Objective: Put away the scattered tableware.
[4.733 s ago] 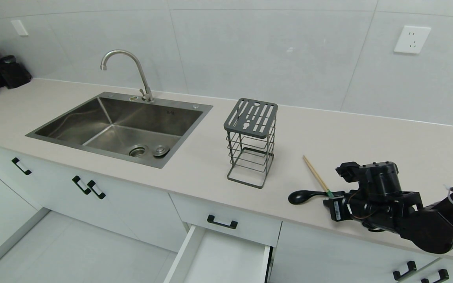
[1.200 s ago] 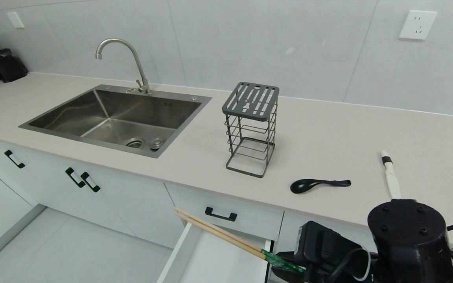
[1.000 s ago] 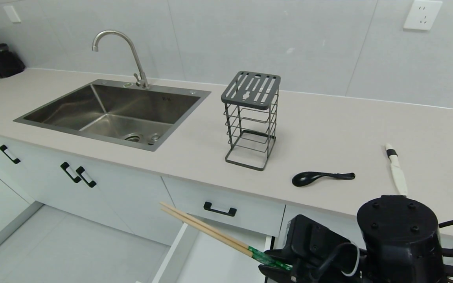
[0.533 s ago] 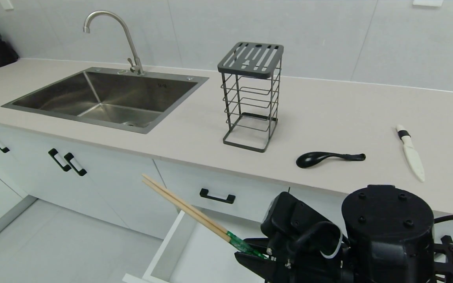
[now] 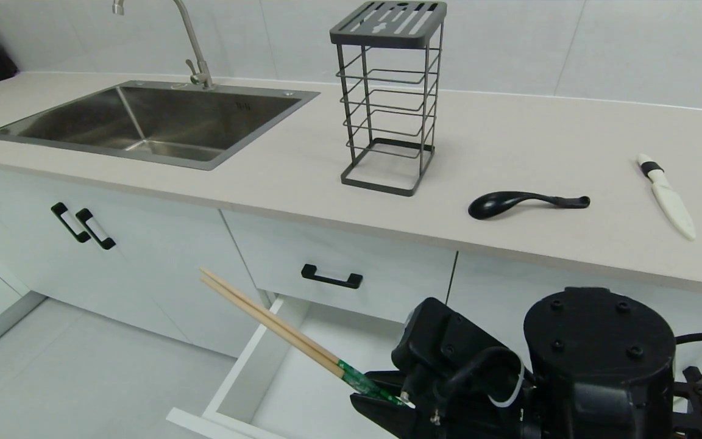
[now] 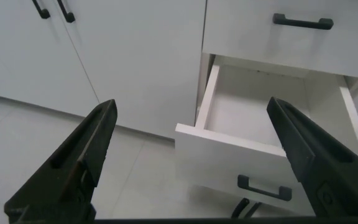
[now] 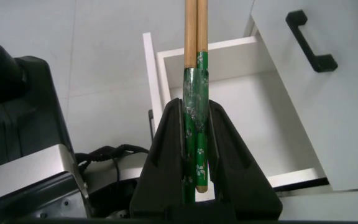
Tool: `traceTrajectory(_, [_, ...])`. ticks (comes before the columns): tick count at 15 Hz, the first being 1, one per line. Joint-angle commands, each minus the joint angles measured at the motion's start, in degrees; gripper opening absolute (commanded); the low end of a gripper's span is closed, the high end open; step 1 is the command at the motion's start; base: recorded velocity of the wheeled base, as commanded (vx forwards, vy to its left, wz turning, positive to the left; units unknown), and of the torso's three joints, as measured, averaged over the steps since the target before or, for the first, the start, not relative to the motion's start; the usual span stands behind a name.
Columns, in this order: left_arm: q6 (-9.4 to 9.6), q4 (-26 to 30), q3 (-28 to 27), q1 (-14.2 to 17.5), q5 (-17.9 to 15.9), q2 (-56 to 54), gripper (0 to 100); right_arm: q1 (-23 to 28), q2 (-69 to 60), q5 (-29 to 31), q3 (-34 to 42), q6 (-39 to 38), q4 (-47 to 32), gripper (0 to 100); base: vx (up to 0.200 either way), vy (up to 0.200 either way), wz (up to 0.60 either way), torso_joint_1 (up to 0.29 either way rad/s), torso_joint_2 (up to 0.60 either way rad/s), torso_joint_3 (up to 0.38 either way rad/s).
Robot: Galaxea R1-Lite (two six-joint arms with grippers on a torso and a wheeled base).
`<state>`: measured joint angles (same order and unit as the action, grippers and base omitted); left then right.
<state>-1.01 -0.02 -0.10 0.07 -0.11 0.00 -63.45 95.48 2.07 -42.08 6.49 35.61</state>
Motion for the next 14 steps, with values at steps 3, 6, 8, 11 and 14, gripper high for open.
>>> traceTrajectory(3, [-0.04, 0.02, 0.01, 0.01, 0.02, 0.0, 100, -0.27, 0.24, -0.05, -0.46, 0.02, 0.07, 0, 0.0, 0.0, 0.0, -0.25, 0.43, 0.194])
traceTrajectory(6, [-0.04, 0.02, 0.01, 0.01, 0.02, 0.0, 100, -0.01, -0.99, -0.31, -0.11, 0.02, 0.07, 0, 0.0, 0.0, 0.0, -0.251, 0.36, 0.142])
traceTrajectory(8, [-0.04, 0.02, 0.01, 0.01, 0.02, 0.0, 100, 3.16, -3.98, -0.67, 2.0, 0.19, -0.45, 0, 0.0, 0.0, 0.0, -0.256, 0.34, 0.12])
traceTrajectory(11, [-0.04, 0.02, 0.01, 0.01, 0.02, 0.0, 100, 4.74, -9.78, -0.67, 7.72, 0.19, 0.07, 0, 0.0, 0.0, 0.0, -0.165, 0.29, 0.118])
traceTrajectory(14, [-0.04, 0.11, 0.01, 0.01, 0.02, 0.0, 100, 4.83, -8.82, -2.16, 7.63, 0.19, 0.95, 0, 0.0, 0.0, 0.0, -0.027, 0.22, 0.046])
